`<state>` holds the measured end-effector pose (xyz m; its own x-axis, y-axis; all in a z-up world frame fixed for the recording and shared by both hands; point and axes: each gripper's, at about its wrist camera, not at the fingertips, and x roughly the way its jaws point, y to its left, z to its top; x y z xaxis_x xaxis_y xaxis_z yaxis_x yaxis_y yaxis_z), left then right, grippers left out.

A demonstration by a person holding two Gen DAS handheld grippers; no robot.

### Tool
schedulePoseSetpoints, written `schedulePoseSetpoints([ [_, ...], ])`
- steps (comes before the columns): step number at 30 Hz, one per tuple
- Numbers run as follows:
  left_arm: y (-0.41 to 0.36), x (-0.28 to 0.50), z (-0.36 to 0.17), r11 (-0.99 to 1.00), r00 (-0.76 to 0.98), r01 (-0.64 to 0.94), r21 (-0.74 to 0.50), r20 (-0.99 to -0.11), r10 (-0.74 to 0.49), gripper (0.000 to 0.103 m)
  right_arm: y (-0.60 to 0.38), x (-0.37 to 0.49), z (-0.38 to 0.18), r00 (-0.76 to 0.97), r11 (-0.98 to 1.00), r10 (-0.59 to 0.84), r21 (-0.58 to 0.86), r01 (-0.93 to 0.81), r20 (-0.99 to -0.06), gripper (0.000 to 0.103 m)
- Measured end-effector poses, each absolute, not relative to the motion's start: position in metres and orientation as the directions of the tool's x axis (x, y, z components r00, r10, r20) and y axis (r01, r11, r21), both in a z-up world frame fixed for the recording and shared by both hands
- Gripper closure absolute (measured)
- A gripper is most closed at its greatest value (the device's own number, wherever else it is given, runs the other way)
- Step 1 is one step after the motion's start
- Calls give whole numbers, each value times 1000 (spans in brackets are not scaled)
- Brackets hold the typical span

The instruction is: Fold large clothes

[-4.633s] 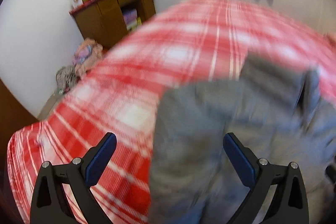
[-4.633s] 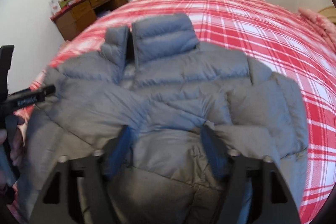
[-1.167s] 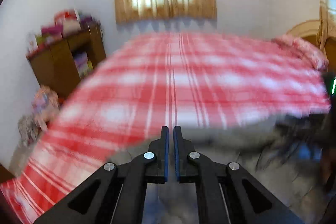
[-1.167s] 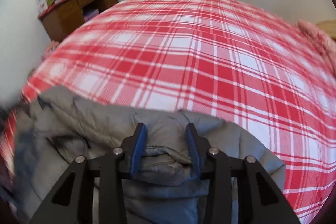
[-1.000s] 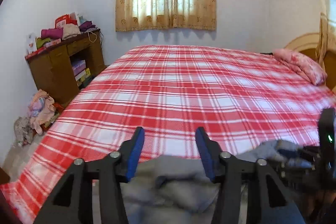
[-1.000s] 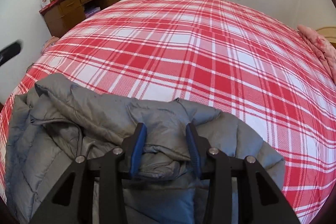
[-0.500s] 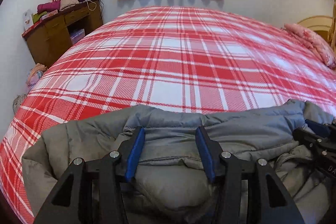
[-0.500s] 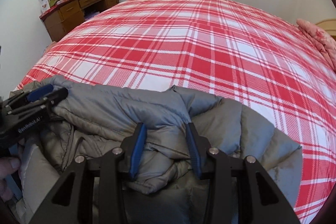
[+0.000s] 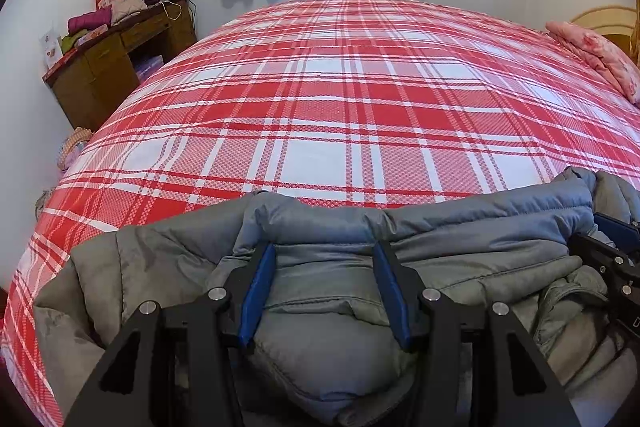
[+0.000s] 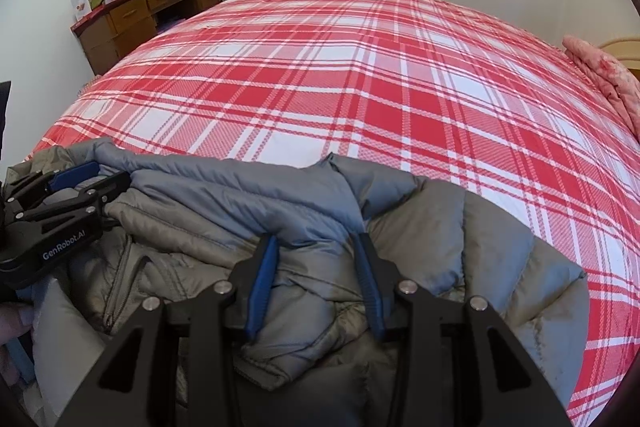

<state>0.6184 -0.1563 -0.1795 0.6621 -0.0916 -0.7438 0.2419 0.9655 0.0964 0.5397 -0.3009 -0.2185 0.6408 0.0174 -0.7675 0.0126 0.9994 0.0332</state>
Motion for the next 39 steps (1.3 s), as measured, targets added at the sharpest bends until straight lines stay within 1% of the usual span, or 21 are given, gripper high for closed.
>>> schedulePoseSetpoints([
  [26, -155, 620, -180, 967, 659, 243, 82, -746, -102, 50, -297, 541, -221, 638, 1000, -12, -2, 15, -770, 60],
  [34, -159, 620, -181, 964, 663, 243, 108, -744, -84, 50, -297, 543, -222, 632, 1000, -21, -14, 15, -775, 60],
  [38, -167, 623, -177, 954, 659, 255, 160, -750, -50, 47, -295, 546, -218, 614, 999, -41, -48, 5, -788, 58],
  [39, -165, 623, -174, 953, 651, 260, 158, -758, -52, 47, -296, 544, -214, 607, 999, -37, -45, 2, -794, 53],
])
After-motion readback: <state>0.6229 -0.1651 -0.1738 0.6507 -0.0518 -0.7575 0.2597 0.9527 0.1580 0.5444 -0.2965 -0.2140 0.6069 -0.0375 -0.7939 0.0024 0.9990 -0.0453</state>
